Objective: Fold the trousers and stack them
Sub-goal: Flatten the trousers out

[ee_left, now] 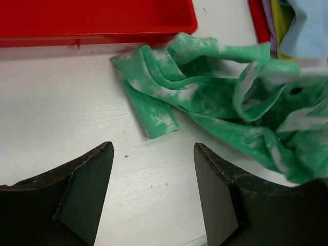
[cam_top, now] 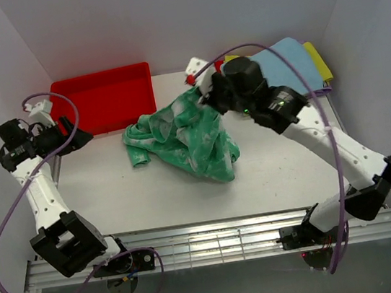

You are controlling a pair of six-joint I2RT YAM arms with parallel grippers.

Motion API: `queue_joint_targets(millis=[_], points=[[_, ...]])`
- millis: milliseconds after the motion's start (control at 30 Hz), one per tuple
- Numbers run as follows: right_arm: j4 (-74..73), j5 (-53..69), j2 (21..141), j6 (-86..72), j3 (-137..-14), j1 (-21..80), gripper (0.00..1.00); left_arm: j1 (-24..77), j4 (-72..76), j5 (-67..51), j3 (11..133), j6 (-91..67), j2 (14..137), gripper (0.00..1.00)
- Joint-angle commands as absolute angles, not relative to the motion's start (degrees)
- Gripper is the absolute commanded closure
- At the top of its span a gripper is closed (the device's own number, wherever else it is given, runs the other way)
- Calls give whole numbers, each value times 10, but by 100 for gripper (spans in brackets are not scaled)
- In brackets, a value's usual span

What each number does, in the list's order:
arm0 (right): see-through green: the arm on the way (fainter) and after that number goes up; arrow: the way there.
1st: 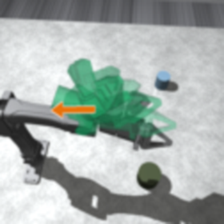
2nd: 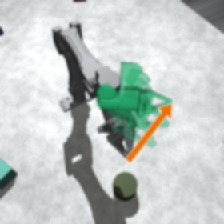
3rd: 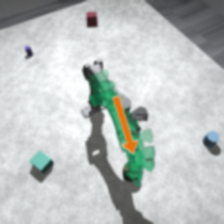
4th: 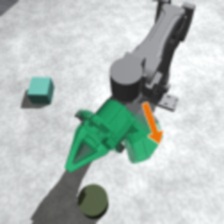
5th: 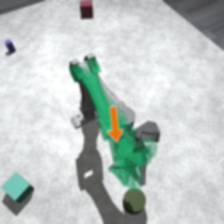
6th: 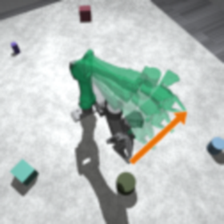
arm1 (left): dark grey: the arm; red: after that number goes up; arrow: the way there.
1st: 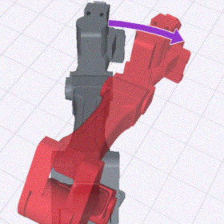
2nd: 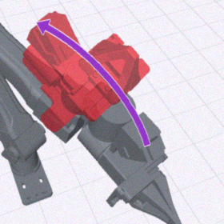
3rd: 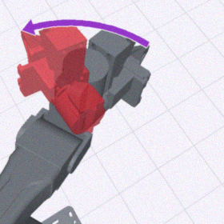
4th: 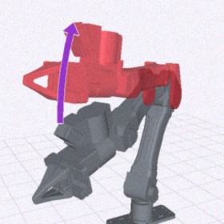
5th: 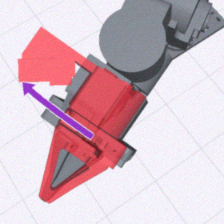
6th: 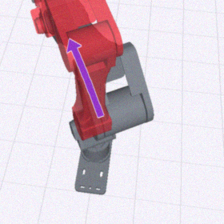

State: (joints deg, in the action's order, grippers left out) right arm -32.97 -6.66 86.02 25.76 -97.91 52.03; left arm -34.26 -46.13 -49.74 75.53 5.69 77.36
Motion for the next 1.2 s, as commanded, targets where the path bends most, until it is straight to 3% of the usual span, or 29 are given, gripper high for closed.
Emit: queue_joint_targets(millis=[0, 233, 367, 567, 767, 867, 1033, 1167], points=[[-316, -23, 788, 264, -953, 420, 92, -252, -459, -455, 731, 162, 727, 26], [-248, 23, 577, 287, -680, 270, 92, -66, -413, -338, 693, 164, 750, 25], [-277, -69, 444, 320, -557, 233, 92, -10, -389, -269, 681, 162, 798, 25], [-344, -161, 337, 328, -472, 183, 92, 74, -336, -156, 691, 152, 890, 25], [-392, -225, 308, 330, -448, 181, 92, 112, -315, -21, 711, 134, 1018, 24], [-398, -249, 305, 347, -442, 181, 92, 112, -330, 32, 736, 123, 1081, 40], [-403, -273, 308, 375, -429, 180, 92, 64, -376, 16, 750, 140, 1061, 100], [-400, -262, 323, 395, -426, 177, 92, -89, -405, -22, 742, 228, 966, 100]])
